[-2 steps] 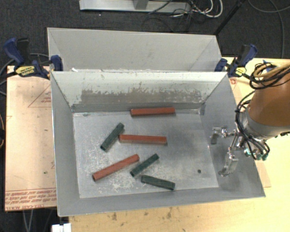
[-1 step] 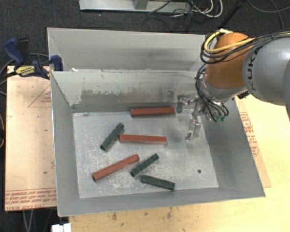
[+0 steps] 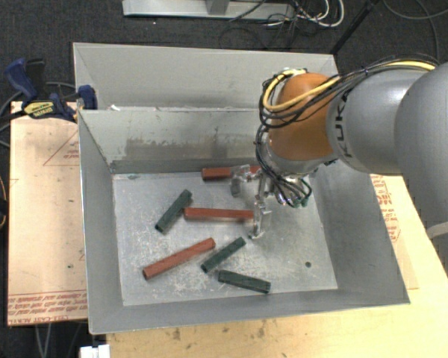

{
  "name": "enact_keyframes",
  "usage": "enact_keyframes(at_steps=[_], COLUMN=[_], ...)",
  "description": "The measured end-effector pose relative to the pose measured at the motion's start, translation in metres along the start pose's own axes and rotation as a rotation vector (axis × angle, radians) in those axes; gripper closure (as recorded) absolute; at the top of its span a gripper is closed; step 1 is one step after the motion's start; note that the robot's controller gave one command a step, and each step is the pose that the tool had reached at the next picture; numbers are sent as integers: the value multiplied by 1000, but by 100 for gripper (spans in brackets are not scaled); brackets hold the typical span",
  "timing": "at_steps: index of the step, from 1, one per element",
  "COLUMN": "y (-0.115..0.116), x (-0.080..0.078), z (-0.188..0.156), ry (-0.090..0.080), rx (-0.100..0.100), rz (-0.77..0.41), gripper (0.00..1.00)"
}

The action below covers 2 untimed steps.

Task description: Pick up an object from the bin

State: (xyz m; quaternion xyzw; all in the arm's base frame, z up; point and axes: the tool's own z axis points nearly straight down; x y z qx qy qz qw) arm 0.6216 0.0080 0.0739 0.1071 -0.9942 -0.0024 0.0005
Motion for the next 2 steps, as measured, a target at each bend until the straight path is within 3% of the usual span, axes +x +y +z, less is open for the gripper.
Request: enact_keyframes(at_steps=[1, 2], y=[-5, 8], x=[0, 0], z=[-2, -194], ry=[-3, -11], rx=[4, 8], rz=[6, -331], gripper=[100, 100])
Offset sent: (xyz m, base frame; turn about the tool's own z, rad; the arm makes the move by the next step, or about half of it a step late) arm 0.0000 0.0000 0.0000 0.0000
